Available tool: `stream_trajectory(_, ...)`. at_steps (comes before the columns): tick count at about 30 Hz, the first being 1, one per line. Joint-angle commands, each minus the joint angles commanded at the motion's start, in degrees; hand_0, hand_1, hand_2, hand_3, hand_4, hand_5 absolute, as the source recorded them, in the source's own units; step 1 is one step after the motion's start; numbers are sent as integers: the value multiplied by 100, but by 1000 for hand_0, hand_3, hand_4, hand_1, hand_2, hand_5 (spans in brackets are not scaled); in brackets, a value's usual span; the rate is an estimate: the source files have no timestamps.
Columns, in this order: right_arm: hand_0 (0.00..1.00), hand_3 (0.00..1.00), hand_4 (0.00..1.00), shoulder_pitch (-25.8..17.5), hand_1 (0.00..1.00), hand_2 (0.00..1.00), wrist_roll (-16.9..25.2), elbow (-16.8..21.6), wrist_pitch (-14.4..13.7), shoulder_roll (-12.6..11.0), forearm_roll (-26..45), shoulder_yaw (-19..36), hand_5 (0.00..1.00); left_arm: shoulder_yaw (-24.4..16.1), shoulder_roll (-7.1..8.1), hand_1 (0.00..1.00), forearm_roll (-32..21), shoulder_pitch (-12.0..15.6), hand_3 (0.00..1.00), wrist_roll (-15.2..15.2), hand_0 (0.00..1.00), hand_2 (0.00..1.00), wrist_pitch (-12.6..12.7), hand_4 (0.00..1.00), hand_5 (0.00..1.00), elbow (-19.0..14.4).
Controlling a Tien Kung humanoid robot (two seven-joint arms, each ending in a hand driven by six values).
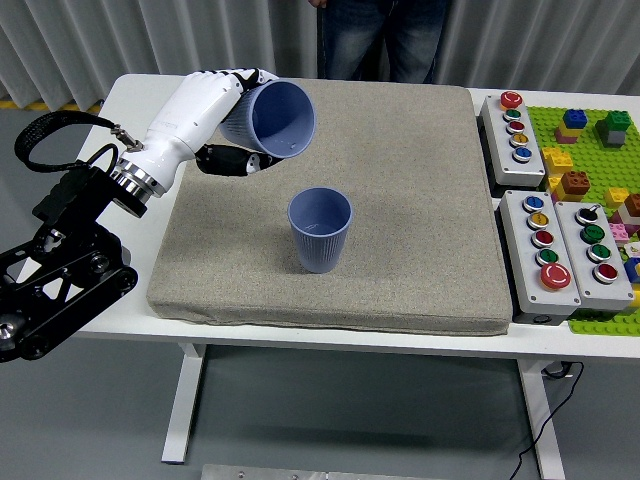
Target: Pick cup pour cup place
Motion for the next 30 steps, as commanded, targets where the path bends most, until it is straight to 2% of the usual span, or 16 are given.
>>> stream_trajectory(5,640,584,2,-14,601,509,-14,4,14,5,-68,30,2,-143,-187,525,-1229,243,525,-310,577,531,33,759,42,117)
stream_trajectory(7,640,584,2,-32,601,509,-16,2,21,8,-109,50,2,-310,-327,525,-1750,411,525,-478,577,531,2,759,42,264)
stream_trajectory(12,640,584,2,-54,601,509,-18,0,37,3,-149,61,2,-582,-570,524,-2905,700,525,-595,579,530,145,760,56,555)
stream_trajectory(15,640,584,2,-72,601,509,-17,3,39,2,-147,66,2,-668,-689,524,-3578,970,525,-660,579,530,131,760,56,675)
stream_trajectory(16,640,584,2,-74,601,509,-17,4,39,2,-146,67,2,-672,-698,524,-3656,998,525,-667,579,530,124,760,56,684)
stream_trajectory(18,640,584,2,-72,601,509,-16,3,43,-1,-168,79,2,-687,-804,530,-3461,1210,528,-767,584,533,287,762,63,748)
stream_trajectory(20,640,584,2,-70,601,509,-18,4,45,-1,-179,85,2,-701,-850,530,-3406,1274,528,-820,584,533,336,762,63,778)
stream_trajectory(22,640,584,2,-59,601,509,-20,3,55,-1,-222,102,2,-769,-983,530,-3152,1409,528,-1095,584,533,436,762,63,862)
stream_trajectory(24,640,583,2,-54,601,509,-22,2,58,-2,-234,109,2,-792,-1057,533,-2987,1482,529,-1228,589,534,530,760,62,906)
stream_trajectory(26,640,583,2,-44,601,509,-19,0,62,-5,-241,118,2,-802,-1161,533,-2748,1573,529,-1366,589,534,742,760,62,1000)
stream_trajectory(28,640,583,2,-37,601,509,-18,0,65,-8,-245,125,2,-773,-1248,533,-2761,1631,529,-1505,589,534,901,760,62,1151)
stream_trajectory(30,640,582,2,-35,600,508,-17,-1,69,-9,-250,129,2,-744,-1290,536,-2825,1656,527,-1553,597,533,934,764,101,1260)
